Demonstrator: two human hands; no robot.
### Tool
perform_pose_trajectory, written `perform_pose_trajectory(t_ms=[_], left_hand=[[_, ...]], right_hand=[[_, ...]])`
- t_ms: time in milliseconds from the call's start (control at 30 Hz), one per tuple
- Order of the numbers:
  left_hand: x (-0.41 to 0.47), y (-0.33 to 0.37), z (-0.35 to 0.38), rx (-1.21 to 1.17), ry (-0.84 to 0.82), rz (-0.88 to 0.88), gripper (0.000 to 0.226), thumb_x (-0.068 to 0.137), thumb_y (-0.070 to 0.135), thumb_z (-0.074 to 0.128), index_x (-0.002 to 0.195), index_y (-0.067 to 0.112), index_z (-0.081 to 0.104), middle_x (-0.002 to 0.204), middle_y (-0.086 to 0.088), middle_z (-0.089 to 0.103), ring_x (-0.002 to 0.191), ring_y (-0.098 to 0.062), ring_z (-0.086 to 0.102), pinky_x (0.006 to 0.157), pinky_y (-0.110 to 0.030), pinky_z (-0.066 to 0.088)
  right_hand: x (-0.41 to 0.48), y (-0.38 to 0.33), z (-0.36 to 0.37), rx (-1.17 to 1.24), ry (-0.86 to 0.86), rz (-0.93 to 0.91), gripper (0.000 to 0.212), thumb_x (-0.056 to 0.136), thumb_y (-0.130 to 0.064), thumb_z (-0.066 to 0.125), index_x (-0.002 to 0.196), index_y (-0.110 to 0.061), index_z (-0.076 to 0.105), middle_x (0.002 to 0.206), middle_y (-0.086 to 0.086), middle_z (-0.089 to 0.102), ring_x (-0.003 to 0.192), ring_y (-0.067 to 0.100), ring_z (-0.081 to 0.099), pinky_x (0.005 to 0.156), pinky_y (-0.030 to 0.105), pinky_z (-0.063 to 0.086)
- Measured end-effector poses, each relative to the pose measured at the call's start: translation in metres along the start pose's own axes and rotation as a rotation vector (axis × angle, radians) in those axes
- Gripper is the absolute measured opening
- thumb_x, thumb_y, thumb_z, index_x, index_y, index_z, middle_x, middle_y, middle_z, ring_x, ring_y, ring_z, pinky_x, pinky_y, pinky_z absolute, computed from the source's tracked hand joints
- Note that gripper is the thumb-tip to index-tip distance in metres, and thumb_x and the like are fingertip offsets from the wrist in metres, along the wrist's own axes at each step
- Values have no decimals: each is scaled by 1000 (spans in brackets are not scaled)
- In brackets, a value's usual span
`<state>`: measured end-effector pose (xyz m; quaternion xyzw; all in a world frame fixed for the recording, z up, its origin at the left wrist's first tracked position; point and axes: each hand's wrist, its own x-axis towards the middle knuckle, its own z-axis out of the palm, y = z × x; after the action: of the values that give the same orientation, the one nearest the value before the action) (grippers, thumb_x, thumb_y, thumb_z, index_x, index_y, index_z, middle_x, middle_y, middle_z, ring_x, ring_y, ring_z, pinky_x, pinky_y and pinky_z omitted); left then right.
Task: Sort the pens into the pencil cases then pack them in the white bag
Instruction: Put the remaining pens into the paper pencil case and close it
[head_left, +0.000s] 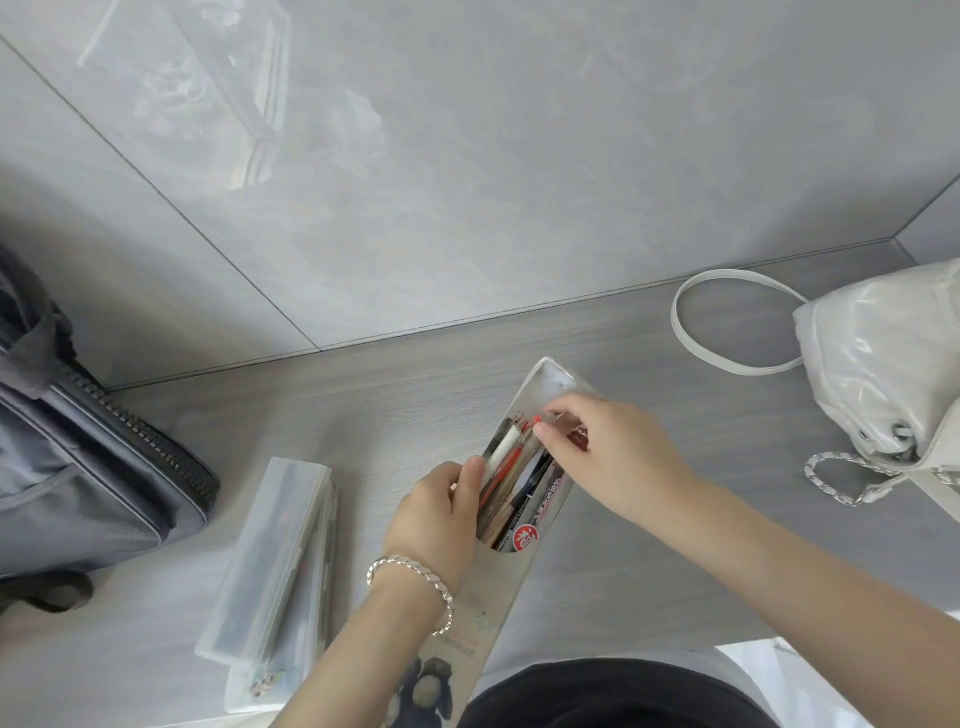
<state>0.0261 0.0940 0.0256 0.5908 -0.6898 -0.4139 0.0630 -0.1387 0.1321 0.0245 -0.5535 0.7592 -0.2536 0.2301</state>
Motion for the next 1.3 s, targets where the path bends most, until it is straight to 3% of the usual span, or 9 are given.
perform_pose_trajectory(t_ms=[233, 333, 500, 600, 700, 800, 900, 1200, 1300], left_hand=[[2, 0, 0, 48, 1, -5, 38, 96, 44, 32, 62, 30, 42, 55, 9, 44, 51, -8, 42, 49, -23, 28], [1, 0, -2, 66, -3, -7, 38, 96, 45, 32, 63, 30, 42, 56, 9, 46, 52, -8, 43, 50, -23, 30], [2, -1, 0, 9, 13, -6, 40, 96, 42, 33, 61, 27, 42, 54, 7, 41, 51, -11, 39, 50, -26, 29], [5, 3, 3, -36, 12, 16, 44, 97, 40, 33, 60, 18, 43, 53, 4, 38, 51, -14, 35, 51, -27, 29], [9, 7, 4, -69, 24, 37, 44, 97, 38, 34, 58, 18, 41, 52, 5, 36, 50, -13, 34, 45, -18, 27], [15, 12, 4, -96, -3, 62, 44, 97, 36, 35, 59, 14, 42, 53, 5, 36, 50, -11, 33, 46, -15, 30], [19, 13, 3, -51, -39, 69, 43, 97, 36, 34, 60, 18, 44, 53, 6, 39, 51, -9, 36, 48, -11, 33], [14, 22, 7, 129, -43, 112, 33, 97, 42, 29, 79, 25, 51, 66, 8, 51, 72, -17, 51, 60, -25, 34], [11, 19, 5, 112, -125, 38, 45, 87, 57, 40, 122, 28, 47, 94, 7, 60, 92, -16, 56, 78, -26, 43]], right_hand=[[3, -7, -5, -312, 17, -2, 43, 91, -50, 42, 105, -14, 60, 88, -2, 65, 84, 22, 60, 67, 28, 38], [3, -5, -5, -101, -61, 67, 35, 89, -45, 49, 106, -16, 61, 69, -6, 57, 70, 19, 53, 61, 25, 34], [-1, 12, 10, 242, 134, 107, 39, 77, -33, 71, 110, -14, 60, 106, -5, 59, 104, 14, 57, 83, 14, 38], [-9, 3, 29, 487, 437, 200, 66, 69, -22, 79, 125, -12, 44, 119, -6, 42, 117, 14, 45, 96, 16, 33], [-9, -5, 39, 982, 435, 496, 90, 62, -22, 84, 136, -16, 32, 130, 0, 44, 121, 13, 47, 101, 31, 41], [-3, -4, 32, 1492, 88, 583, 61, 57, -31, 83, 109, -9, 60, 103, 11, 68, 97, 25, 66, 84, 40, 55], [0, -3, 27, 1593, -110, 604, 37, 59, -27, 74, 91, -11, 66, 88, 11, 70, 82, 26, 69, 71, 35, 57], [2, -4, 36, 1548, 87, 762, 10, 75, -13, 72, 84, -11, 68, 79, 10, 71, 66, 21, 70, 53, 28, 55], [1, 0, 33, 1565, 130, 783, 17, 76, -14, 71, 92, -10, 66, 83, 10, 70, 68, 22, 69, 55, 30, 57]])
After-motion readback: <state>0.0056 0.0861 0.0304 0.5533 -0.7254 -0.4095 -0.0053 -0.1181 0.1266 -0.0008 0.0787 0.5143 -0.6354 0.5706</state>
